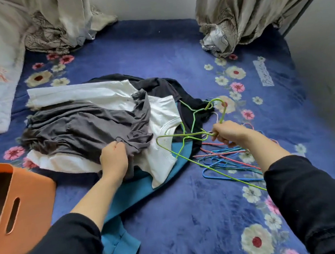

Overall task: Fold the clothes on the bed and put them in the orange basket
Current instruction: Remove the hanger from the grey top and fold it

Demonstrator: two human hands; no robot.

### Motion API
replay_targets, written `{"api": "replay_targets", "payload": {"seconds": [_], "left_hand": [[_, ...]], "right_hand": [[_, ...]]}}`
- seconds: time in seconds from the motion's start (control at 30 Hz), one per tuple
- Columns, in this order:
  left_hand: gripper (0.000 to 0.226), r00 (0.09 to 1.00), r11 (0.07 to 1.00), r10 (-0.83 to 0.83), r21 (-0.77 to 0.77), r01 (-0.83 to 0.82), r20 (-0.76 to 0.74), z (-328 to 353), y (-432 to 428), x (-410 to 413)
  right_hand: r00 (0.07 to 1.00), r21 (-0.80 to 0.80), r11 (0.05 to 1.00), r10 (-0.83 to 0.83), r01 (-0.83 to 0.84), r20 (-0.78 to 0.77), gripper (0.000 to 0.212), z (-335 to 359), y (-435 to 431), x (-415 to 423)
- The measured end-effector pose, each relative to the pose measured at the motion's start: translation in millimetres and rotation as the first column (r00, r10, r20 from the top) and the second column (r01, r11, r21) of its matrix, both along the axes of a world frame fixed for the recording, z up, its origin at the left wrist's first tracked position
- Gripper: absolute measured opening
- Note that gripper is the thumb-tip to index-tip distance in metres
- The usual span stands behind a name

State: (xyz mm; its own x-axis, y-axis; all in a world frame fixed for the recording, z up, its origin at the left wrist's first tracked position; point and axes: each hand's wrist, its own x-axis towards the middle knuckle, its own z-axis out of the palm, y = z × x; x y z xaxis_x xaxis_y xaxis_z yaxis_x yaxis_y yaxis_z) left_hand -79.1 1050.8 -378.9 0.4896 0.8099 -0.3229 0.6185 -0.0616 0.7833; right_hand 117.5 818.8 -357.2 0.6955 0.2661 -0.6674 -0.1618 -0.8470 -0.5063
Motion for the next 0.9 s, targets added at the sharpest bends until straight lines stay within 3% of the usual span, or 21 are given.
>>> {"api": "replay_targets", "payload": {"seconds": [0.13, 0.3, 0.37, 0.47, 0.6, 0.67, 0.73, 0.8, 0.9], "left_hand": [[0.042, 0.979, 0.991, -0.135, -0.017, 0.134, -0.151, -15, -12, 14], [0.03, 0.969, 0.972, -0.224, -0.1, 0.213, -0.107, -24, -31, 23], [0.017, 0.962, 0.967, -0.248, -0.087, 0.238, -0.118, -25, -36, 25], [0.019, 0.953, 0.957, -0.275, -0.131, 0.258, -0.127, -32, -34, 24], [0.021, 0.933, 0.899, -0.357, -0.287, 0.33, -0.046, -19, -31, 13], [0.018, 0.916, 0.86, -0.401, -0.345, 0.376, -0.002, -2, -27, 5], [0.029, 0.884, 0.804, -0.465, -0.395, 0.445, 0.049, 17, -24, -4], [0.037, 0.85, 0.74, -0.518, -0.449, 0.501, 0.097, 40, -19, -16], [0.041, 0.837, 0.629, -0.487, -0.566, 0.533, 0.248, 76, -5, -31]], "right_hand": [[0.991, -0.163, 0.986, -0.011, 0.033, 0.135, 0.04, -16, -66, 5], [0.989, -0.388, 0.921, 0.049, 0.01, 0.141, 0.051, -44, -120, 26], [0.964, -0.468, 0.875, 0.007, 0.122, 0.264, 0.052, -56, -128, 34], [0.908, -0.492, 0.836, -0.02, 0.245, 0.418, 0.053, -69, -118, 30], [0.947, -0.314, 0.946, 0.174, -0.084, 0.271, 0.048, -90, -52, -12], [0.926, -0.167, 0.953, 0.289, -0.253, 0.242, 0.067, -90, -9, -40], [0.893, -0.059, 0.928, 0.37, -0.368, 0.256, 0.094, -84, 29, -66], [0.834, -0.045, 0.885, 0.452, -0.463, 0.318, 0.107, -72, 62, -88], [0.721, -0.146, 0.827, 0.548, -0.543, 0.423, 0.092, -59, 92, -105]]}}
